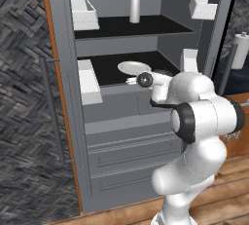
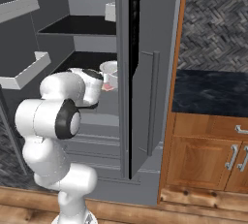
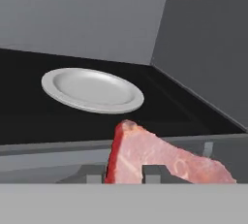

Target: Retrieve the steak from the fridge and place it on the saucepan with marinade on the stove.

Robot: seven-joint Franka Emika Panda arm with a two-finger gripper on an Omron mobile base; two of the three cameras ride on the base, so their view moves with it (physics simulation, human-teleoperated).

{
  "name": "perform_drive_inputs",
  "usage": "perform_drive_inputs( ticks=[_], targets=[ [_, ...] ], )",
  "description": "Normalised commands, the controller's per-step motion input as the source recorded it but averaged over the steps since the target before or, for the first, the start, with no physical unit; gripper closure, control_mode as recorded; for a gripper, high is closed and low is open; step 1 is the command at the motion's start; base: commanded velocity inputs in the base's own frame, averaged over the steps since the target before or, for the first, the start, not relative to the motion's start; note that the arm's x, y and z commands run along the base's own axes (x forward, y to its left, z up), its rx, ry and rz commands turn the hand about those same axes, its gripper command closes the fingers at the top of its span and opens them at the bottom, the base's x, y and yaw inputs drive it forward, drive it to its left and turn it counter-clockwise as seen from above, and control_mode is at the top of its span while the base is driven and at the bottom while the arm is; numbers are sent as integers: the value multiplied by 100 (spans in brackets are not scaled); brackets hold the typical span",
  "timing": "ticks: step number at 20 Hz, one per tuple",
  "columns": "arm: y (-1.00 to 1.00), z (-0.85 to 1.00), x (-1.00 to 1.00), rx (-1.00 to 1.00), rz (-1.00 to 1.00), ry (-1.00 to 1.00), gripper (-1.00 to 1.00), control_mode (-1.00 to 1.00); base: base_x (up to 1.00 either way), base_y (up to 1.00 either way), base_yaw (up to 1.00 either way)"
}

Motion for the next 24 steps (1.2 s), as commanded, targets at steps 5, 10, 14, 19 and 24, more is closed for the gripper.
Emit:
perform_drive_inputs(
  ticks=[5, 10, 14, 19, 24],
  targets=[
    [33, 41, -100, -2, 0, -18, 100, -100, 0, 0, 0],
    [70, 57, -100, -5, 0, -5, 100, -100, 0, 0, 0],
    [85, 94, -96, -3, 0, 0, 100, -100, 0, 0, 0],
    [74, 100, -92, 0, 0, 6, 100, -100, 0, 0, 0],
    [52, 100, -91, -7, -6, 35, 100, -100, 0, 0, 0]
  ],
)
